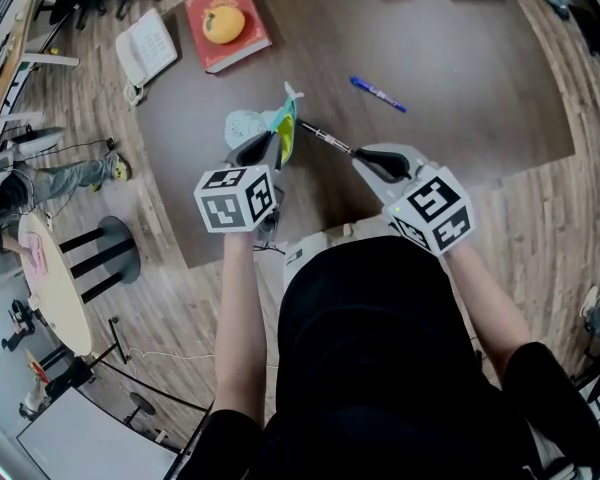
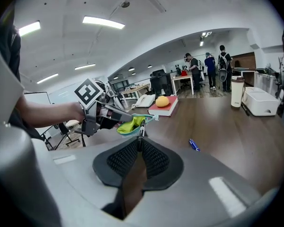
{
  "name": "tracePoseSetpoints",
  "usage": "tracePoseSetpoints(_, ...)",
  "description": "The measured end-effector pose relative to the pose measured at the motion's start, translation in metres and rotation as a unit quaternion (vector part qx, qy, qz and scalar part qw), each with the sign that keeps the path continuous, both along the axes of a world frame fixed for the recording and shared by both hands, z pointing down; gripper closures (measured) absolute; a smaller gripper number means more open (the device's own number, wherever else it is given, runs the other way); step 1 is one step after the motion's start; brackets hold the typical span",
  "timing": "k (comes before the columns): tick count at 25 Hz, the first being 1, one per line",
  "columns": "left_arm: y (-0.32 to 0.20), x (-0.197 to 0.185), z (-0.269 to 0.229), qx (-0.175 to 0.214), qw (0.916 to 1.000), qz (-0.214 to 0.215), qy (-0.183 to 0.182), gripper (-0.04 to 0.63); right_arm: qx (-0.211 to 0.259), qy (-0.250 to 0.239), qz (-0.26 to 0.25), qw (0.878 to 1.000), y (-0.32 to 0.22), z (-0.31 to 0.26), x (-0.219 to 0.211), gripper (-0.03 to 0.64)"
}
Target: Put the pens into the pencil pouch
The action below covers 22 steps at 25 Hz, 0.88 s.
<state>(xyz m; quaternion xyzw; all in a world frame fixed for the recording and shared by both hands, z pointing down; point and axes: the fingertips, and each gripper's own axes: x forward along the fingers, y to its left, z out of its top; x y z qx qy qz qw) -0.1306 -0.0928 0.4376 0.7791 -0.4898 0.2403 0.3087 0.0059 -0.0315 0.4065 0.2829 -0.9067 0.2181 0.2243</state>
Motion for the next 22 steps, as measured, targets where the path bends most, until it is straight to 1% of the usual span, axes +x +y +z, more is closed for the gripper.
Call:
tracePoseSetpoints(7,0.005,0.000,-0.004,0.004,1.0000,-0.004,0.006,0.572,-0.004,-0.003,-0.030,1.000,0.006,0.001,-0.017,0.577)
tracePoseSetpoints(13,0.014,-0.006,-0.005,0.002,0.9999,-0.010,0.011,0.571,-0.003,-0.003,-0.047,0.999,0.007,0.000,-0.037,0.577)
tracePoseSetpoints(22,0.023,-0.010,-0.007,0.002,0.9997,-0.017,0.016,0.572,-0.010,0.000,-0.062,0.998,0.002,0.008,-0.058,0.577)
